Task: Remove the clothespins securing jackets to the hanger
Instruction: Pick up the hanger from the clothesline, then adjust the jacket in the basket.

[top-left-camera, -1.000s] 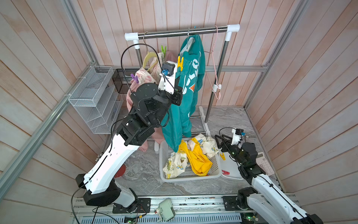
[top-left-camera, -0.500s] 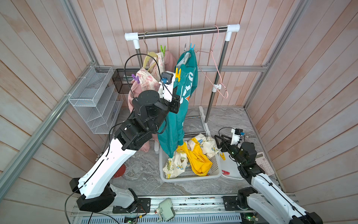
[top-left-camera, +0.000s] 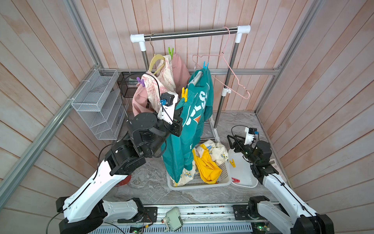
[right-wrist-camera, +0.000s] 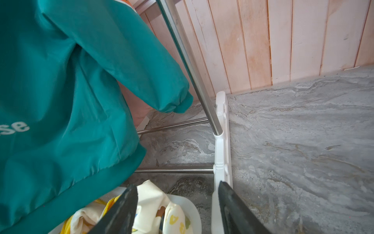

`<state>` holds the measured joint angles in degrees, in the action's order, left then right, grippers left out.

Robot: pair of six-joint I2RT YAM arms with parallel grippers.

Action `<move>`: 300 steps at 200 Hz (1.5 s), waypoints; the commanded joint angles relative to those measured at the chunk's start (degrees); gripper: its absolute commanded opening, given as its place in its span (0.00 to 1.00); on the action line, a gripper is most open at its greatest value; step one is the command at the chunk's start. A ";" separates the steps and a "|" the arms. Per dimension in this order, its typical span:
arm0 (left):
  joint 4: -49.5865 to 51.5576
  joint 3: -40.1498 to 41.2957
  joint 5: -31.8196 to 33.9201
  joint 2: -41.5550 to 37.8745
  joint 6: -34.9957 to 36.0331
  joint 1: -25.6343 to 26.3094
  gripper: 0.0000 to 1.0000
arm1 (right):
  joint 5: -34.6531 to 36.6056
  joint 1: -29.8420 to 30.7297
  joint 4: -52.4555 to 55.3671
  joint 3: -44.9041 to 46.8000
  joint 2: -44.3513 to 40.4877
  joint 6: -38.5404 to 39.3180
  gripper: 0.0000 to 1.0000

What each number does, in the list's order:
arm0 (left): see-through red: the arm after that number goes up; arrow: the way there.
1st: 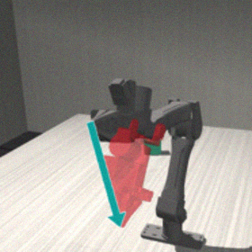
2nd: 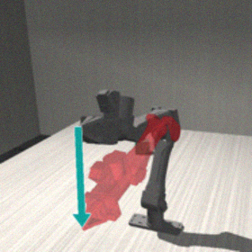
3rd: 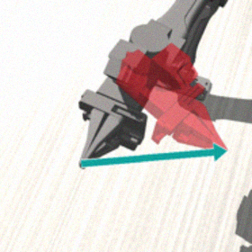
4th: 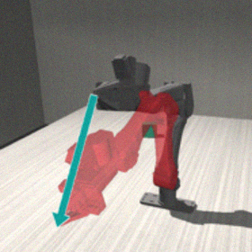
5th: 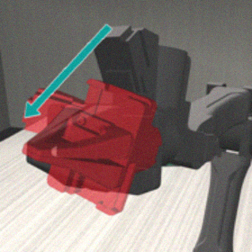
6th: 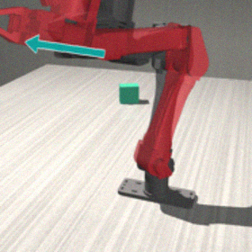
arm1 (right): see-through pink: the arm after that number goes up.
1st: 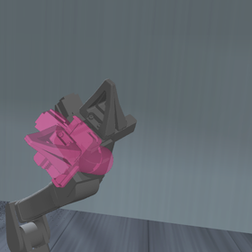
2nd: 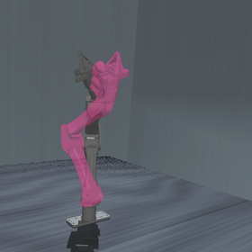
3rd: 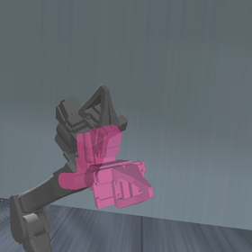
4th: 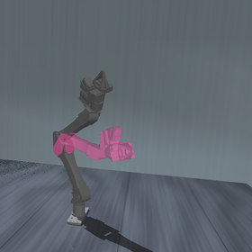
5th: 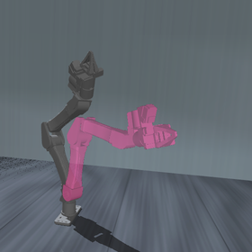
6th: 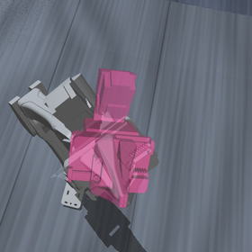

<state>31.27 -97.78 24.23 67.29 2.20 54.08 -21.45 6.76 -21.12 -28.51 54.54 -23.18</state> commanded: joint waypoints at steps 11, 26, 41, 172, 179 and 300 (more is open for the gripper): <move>-4.78 2.08 -2.43 -5.32 -2.10 0.09 0.00 | -7.73 -3.23 -3.39 -2.75 3.52 4.11 0.65; -4.21 3.29 -4.78 -6.82 -2.20 0.06 0.00 | -9.51 -3.78 -5.34 -3.89 5.79 5.65 0.67; -3.63 4.04 -6.87 -7.90 -2.37 0.12 0.00 | -10.35 -3.84 -6.75 -5.03 7.86 7.38 0.72; 5.76 4.61 -16.42 -17.00 -4.52 0.14 0.00 | -6.43 -3.92 -10.34 -5.74 10.69 9.62 0.77; 6.17 4.61 -17.31 -17.34 -4.41 0.14 0.00 | -6.36 -4.06 -10.68 -5.71 10.67 9.43 0.77; 6.42 5.32 -27.21 -22.40 -5.35 0.14 0.00 | -9.82 -6.43 -14.18 -10.69 17.13 0.47 0.76</move>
<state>45.19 -91.90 0.43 46.24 -2.63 54.06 -28.82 0.12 -32.88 -36.29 69.60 -19.40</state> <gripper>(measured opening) 0.096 0.767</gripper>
